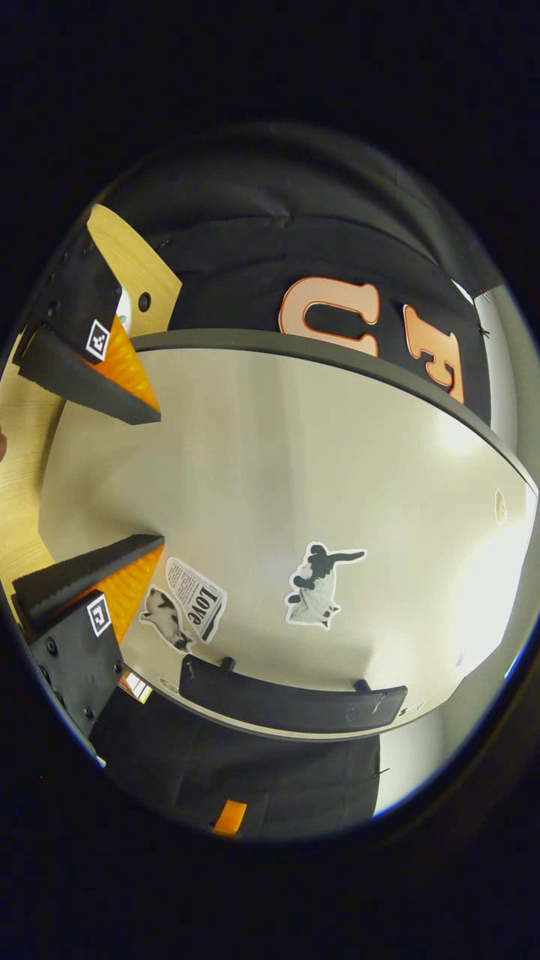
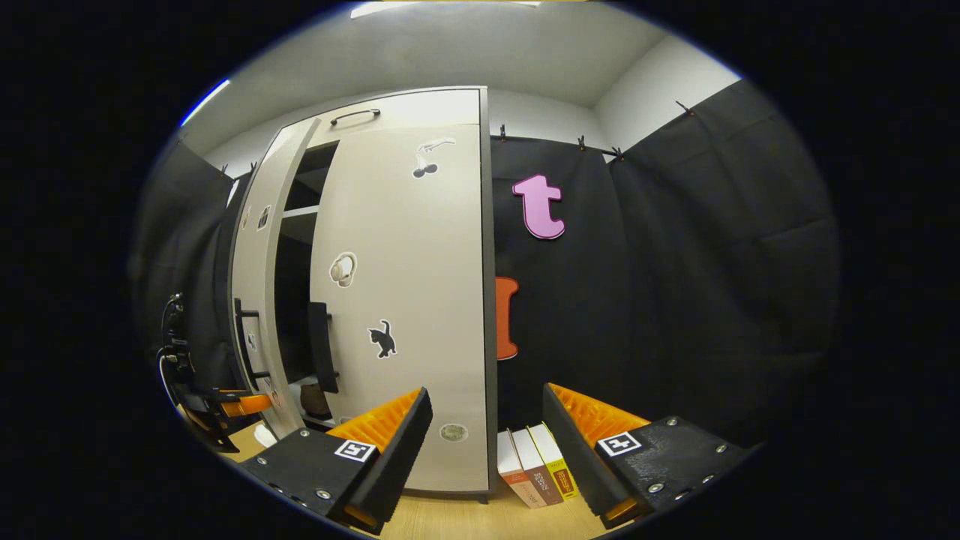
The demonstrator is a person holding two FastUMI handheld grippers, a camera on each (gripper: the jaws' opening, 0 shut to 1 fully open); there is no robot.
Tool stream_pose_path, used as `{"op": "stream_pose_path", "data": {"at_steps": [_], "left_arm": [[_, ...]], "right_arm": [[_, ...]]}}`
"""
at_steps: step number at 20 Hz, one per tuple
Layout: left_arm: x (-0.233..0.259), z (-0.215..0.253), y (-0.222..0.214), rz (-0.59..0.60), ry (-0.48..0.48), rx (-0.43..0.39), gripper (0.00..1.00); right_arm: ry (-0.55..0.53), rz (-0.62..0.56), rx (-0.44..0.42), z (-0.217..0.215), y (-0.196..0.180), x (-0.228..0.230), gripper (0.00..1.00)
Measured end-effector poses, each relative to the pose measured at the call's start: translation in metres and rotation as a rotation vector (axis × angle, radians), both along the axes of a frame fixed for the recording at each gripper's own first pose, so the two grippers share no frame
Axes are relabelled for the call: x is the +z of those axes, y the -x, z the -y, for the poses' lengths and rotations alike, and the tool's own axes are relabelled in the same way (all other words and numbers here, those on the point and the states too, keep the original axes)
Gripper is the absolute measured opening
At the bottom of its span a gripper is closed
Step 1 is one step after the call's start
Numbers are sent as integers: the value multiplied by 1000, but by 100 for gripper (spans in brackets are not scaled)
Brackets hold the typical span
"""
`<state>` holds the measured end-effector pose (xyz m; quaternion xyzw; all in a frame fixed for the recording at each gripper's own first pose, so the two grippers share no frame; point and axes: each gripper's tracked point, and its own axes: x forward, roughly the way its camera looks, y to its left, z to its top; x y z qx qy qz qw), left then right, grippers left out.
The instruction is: Grab one shoe with the right hand and put it into the shoe cabinet, grab the other shoe with the left hand and put it into the shoe cabinet; then close the right door with the right hand and the left door with the left hand.
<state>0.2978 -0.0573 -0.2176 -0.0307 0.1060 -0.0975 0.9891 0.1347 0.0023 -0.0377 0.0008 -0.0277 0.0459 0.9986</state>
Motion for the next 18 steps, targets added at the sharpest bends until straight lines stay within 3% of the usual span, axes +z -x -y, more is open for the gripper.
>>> {"op": "stream_pose_path", "data": {"at_steps": [5, 13, 15, 18], "left_arm": [[0, 11, -3, 10, -73, 37, 97], [9, 12, 5, -36, -81, 84, 97], [31, 18, 12, -47, -71, 85, 97], [99, 15, 55, -32, -46, 73, 97]], "right_arm": [[6, -26, 27, -9, -10, -9, 92], [9, -53, 38, -10, -11, -12, 92], [11, -59, 45, -11, -11, -8, 92], [15, -62, 69, -18, -10, 4, 92]]}}
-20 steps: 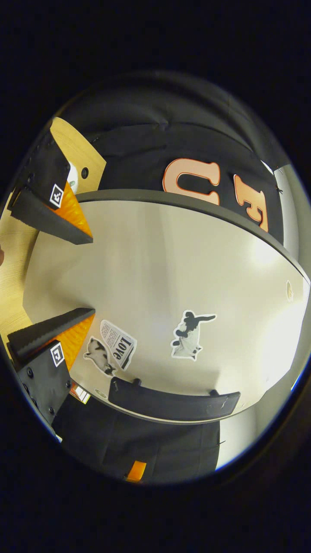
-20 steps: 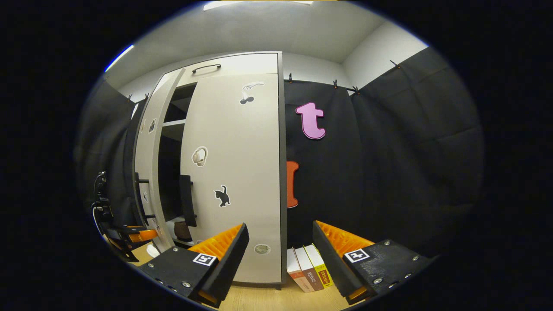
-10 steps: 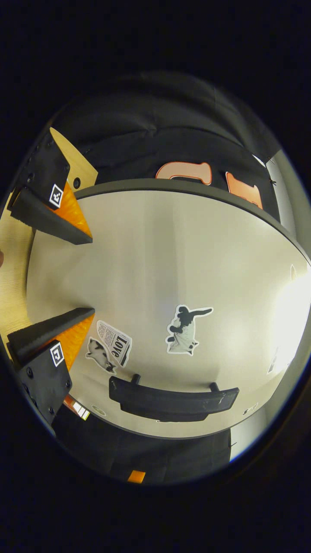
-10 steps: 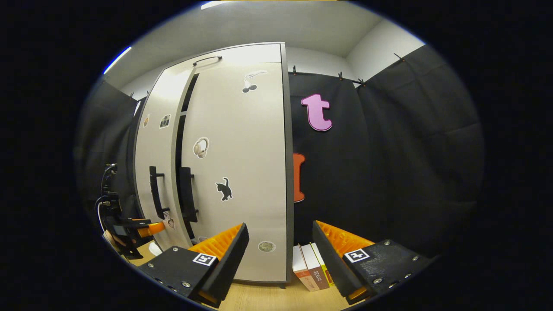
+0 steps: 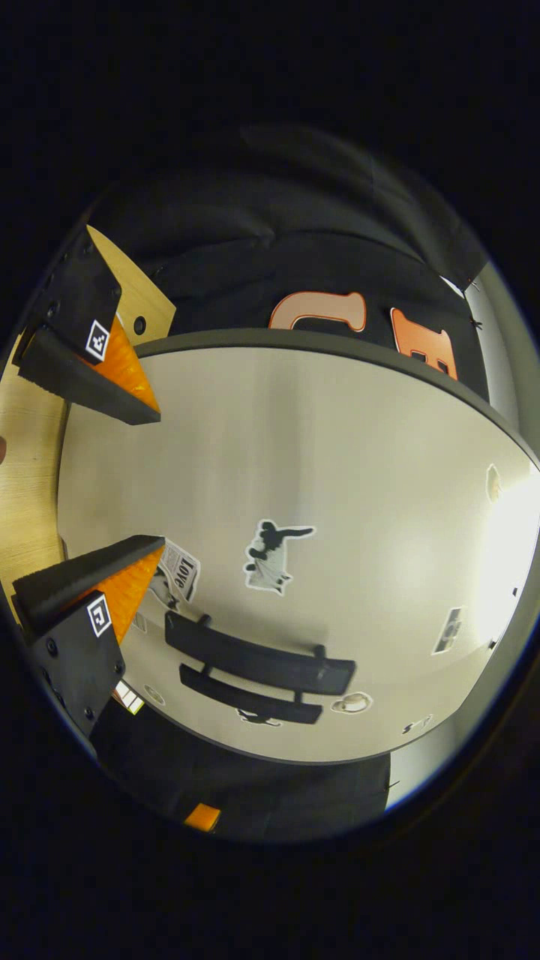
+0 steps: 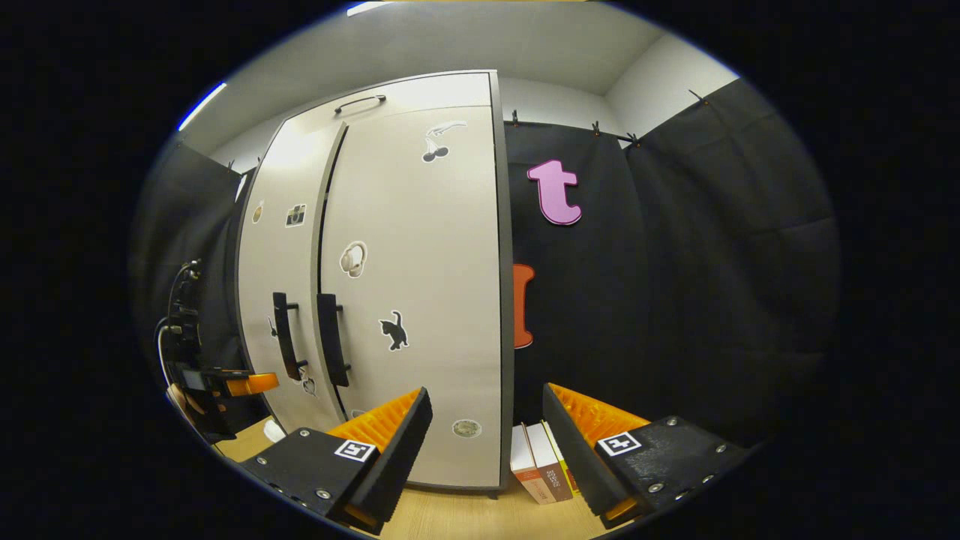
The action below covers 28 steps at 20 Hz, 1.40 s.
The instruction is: Grab one shoe with the right hand and put it into the shoe cabinet, grab the other shoe with the left hand and put it into the shoe cabinet; then close the right door with the right hand and the left door with the left hand.
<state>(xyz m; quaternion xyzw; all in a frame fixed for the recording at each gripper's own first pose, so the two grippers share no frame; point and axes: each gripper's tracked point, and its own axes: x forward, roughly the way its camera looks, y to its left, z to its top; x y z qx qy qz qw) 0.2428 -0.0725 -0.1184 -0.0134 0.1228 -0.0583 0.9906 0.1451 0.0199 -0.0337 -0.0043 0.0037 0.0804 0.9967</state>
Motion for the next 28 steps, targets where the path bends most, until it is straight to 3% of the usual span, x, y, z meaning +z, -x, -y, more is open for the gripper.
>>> {"op": "stream_pose_path", "data": {"at_steps": [3, 8, 13, 18, 21, 28], "left_arm": [[69, -25, 32, 26, -55, 32, 97], [170, -58, 78, 184, -149, 81, 96], [214, -79, 99, 246, -140, 99, 96], [257, -118, 114, 299, -135, 170, 96], [274, -133, 128, 349, -169, 216, 96], [275, -127, 131, 333, -131, 188, 96]], "right_arm": [[12, -1, 15, -5, 2, 18, 92], [-10, 12, 52, -13, 7, 59, 92], [-39, 59, 84, -16, 14, 114, 92], [3, 111, 81, -11, 21, 152, 92], [7, 120, 82, -9, 23, 158, 92], [3, 112, 101, -12, 27, 153, 91]]}}
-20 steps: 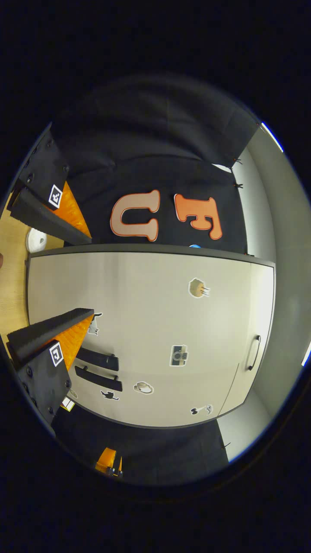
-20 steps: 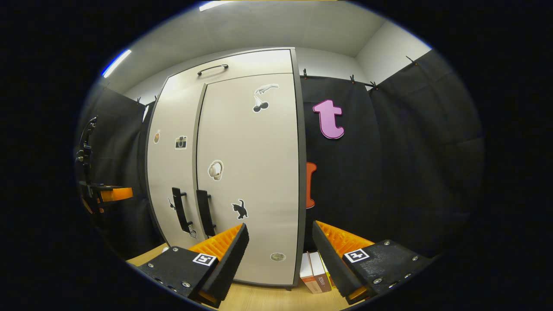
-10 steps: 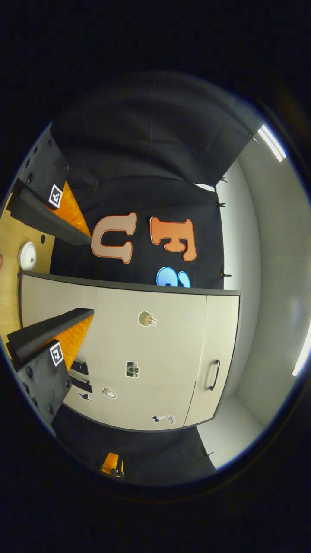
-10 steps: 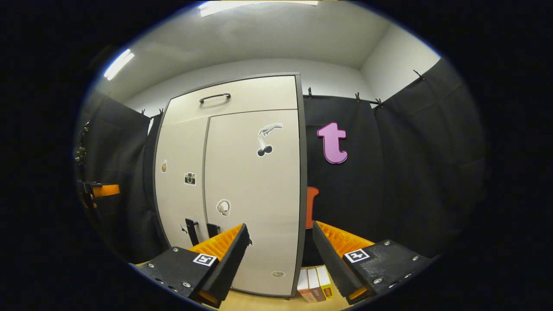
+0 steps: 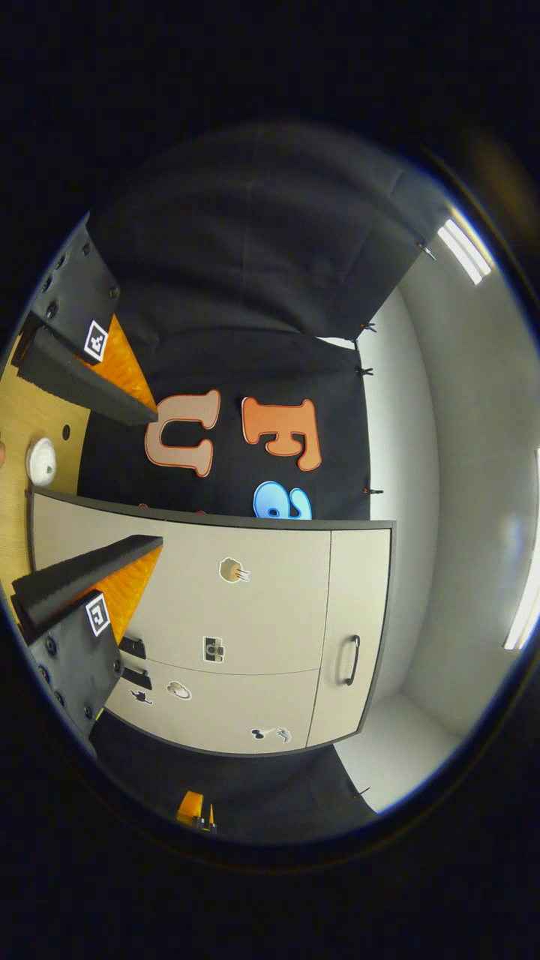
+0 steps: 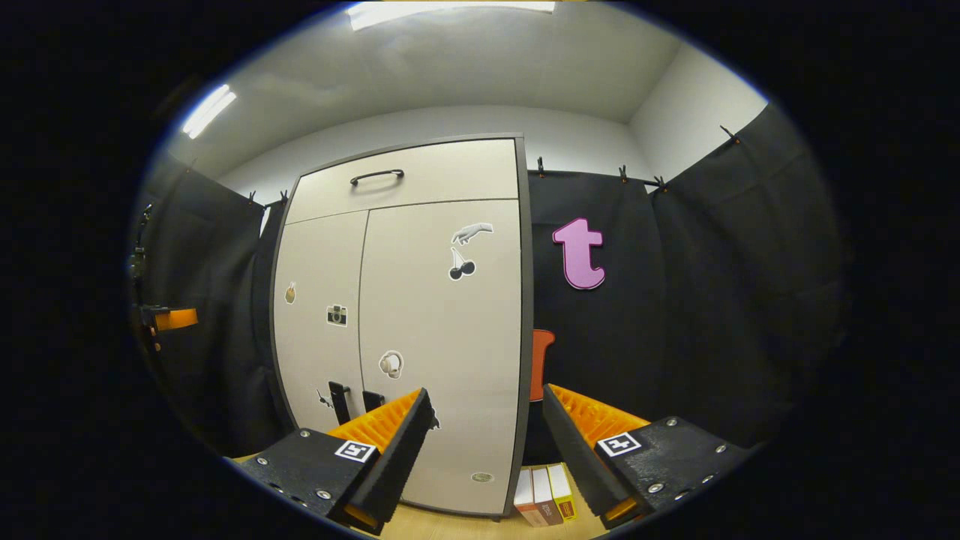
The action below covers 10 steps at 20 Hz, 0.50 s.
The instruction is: Grab one shoe with the right hand and put it into the shoe cabinet, grab the other shoe with the left hand and put it into the shoe cabinet; then close the right door with the right hand and the left door with the left hand.
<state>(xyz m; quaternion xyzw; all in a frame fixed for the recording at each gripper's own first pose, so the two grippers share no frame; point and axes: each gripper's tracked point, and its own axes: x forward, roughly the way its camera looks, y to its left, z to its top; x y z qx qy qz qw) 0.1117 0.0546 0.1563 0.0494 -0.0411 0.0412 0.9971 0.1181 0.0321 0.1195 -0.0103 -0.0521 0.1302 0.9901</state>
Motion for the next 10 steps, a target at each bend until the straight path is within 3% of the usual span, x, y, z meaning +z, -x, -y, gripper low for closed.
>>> {"op": "stream_pose_path", "data": {"at_steps": [10], "left_arm": [[-5, -1, 1, -25, 13, 16, 96]], "right_arm": [[2, 4, 5, -14, 6, -3, 91]]}}
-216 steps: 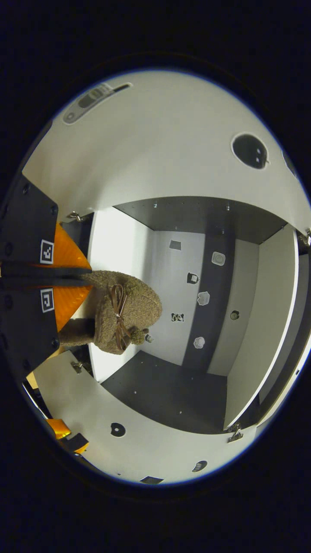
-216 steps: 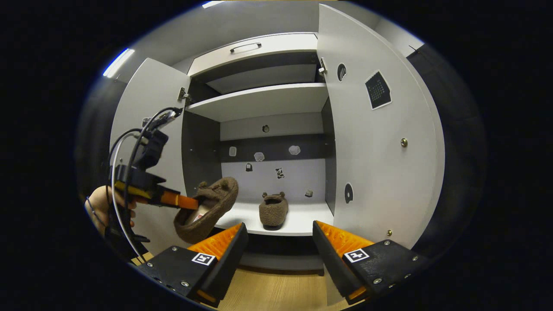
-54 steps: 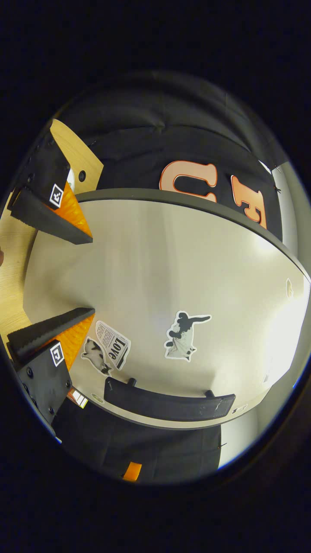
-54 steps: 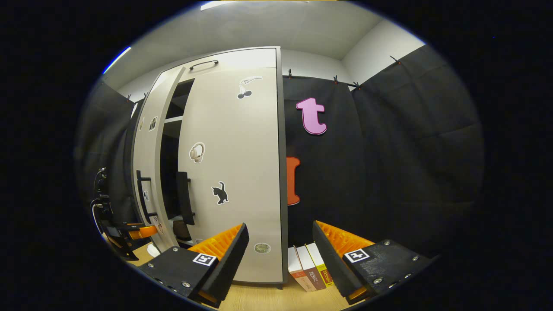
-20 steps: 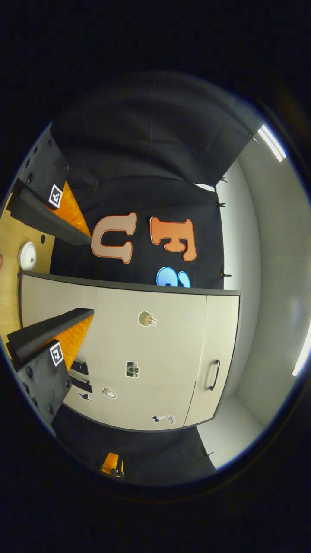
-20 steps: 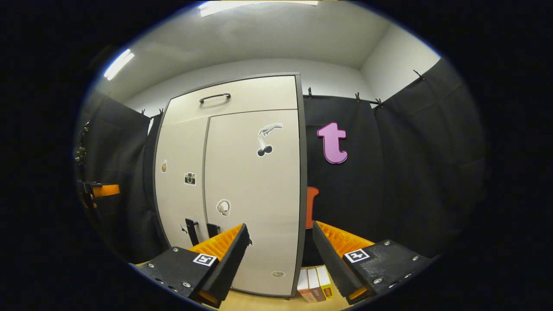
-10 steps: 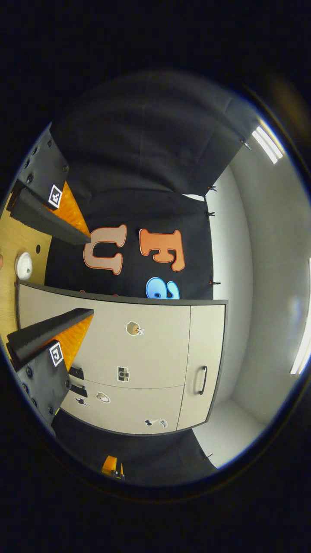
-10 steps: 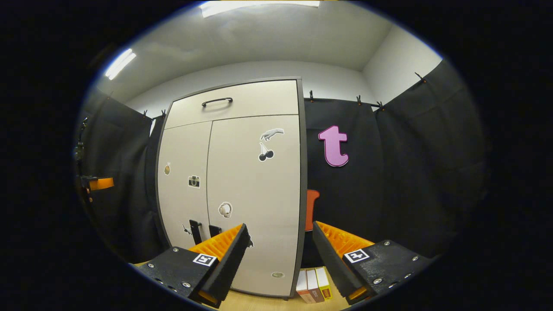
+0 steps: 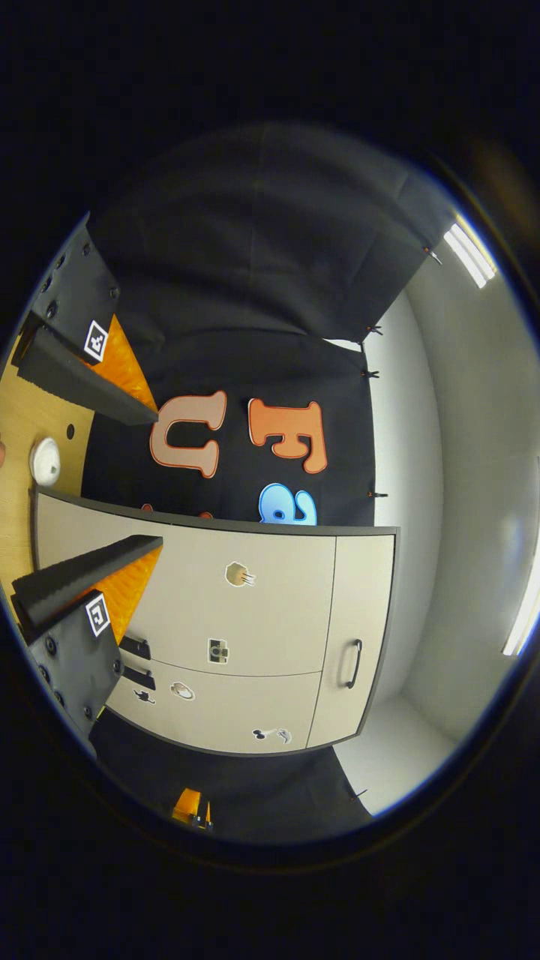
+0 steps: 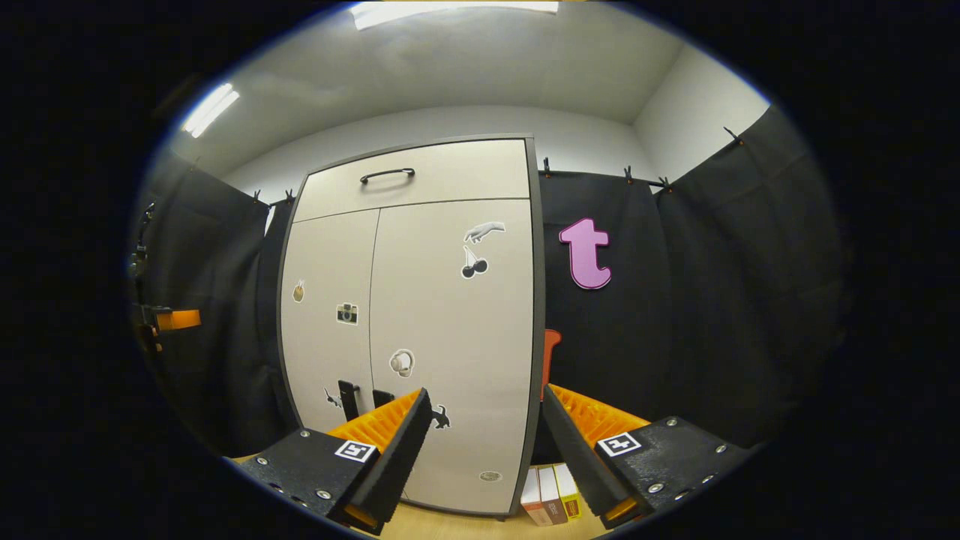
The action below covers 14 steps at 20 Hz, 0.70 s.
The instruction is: Grab one shoe with the right hand and put it into the shoe cabinet, grab the other shoe with the left hand and put it into the shoe cabinet; then close the right door with the right hand and the left door with the left hand.
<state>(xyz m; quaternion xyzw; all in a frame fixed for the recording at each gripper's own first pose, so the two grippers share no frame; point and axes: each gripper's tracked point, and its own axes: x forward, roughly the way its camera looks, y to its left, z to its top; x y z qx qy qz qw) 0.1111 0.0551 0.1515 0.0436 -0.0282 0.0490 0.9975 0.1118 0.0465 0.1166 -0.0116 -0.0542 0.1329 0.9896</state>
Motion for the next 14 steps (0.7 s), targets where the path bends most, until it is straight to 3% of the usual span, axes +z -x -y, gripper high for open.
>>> {"op": "stream_pose_path", "data": {"at_steps": [7, 10, 14], "left_arm": [[2, -2, 10, 2, 9, -9, 94], [10, -32, 8, 23, -16, 6, 99], [8, -27, -3, 24, -22, -30, 94]], "right_arm": [[-4, 8, -23, -20, 10, -3, 91], [-4, 23, -31, -29, 17, -3, 91], [-7, 17, -66, -28, 25, -9, 92]]}}
